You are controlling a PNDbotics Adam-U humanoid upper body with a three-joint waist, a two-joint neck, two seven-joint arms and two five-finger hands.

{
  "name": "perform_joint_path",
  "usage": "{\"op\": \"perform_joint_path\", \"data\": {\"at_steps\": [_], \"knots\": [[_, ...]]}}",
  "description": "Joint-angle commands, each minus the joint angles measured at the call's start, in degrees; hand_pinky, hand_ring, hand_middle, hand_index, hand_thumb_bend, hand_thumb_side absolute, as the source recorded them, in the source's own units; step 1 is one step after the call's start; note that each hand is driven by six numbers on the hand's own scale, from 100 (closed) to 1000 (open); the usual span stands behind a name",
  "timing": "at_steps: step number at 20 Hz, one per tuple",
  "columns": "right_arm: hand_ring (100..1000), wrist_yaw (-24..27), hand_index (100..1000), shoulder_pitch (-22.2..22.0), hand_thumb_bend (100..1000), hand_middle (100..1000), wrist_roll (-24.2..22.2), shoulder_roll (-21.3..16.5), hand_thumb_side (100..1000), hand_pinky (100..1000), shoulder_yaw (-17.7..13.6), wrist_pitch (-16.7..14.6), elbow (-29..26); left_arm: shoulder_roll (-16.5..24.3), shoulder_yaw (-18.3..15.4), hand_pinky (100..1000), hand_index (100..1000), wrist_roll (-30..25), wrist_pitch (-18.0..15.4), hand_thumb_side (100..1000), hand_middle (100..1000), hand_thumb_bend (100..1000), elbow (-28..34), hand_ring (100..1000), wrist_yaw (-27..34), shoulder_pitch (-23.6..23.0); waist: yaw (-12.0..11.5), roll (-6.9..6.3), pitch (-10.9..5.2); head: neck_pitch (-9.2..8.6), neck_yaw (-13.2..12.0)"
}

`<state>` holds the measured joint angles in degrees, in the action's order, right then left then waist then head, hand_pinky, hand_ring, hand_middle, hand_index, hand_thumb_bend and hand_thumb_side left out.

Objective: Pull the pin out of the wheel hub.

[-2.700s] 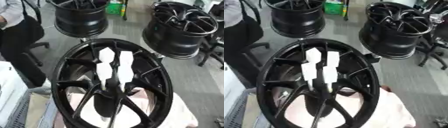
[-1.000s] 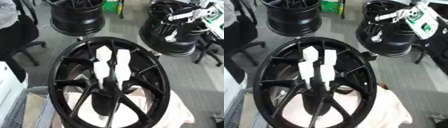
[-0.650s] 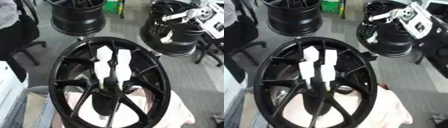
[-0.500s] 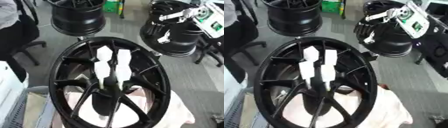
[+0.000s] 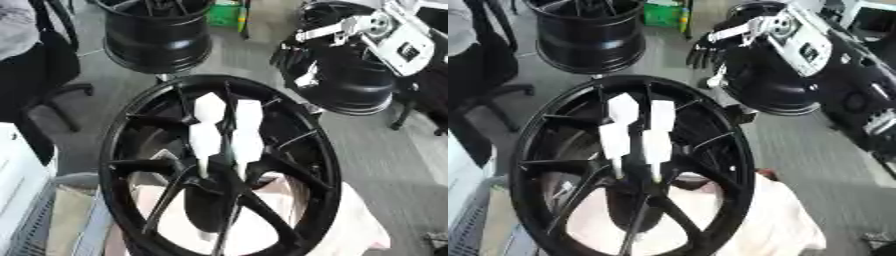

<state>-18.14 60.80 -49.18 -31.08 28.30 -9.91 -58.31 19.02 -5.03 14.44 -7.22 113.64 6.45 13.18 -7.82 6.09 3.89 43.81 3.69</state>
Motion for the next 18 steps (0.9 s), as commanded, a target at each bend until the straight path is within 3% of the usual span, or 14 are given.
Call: {"op": "perform_joint_path", "data": {"at_steps": [1,10,18], "knots": [[833,-0.9,870,1.5,295,788,-0.2,0.0,337,868,-0.7,-0.4,0.6,0.8,-0.7,765,862,0.5,-0.2,706,641,114,1.0,809,-0.6,1.1,0.0,-0.44,-0.84,0.31,0.1],[840,-3.9,877,0.5,291,799,-0.7,3.4,360,868,-0.5,-1.3,2.0,0.8,-0.8,764,862,0.6,-0.3,707,639,113,1.0,808,-0.9,1.1,0.1,-0.80,-0.74,0.31,-0.7],[839,-5.1,875,-1.1,315,798,0.2,4.0,356,863,-0.2,1.1,1.4,0.8,-0.8,763,862,0.6,0.0,709,637,110,1.0,807,-1.0,0.6,0.4,-0.99,-0.73,0.05,-1.5]]}}
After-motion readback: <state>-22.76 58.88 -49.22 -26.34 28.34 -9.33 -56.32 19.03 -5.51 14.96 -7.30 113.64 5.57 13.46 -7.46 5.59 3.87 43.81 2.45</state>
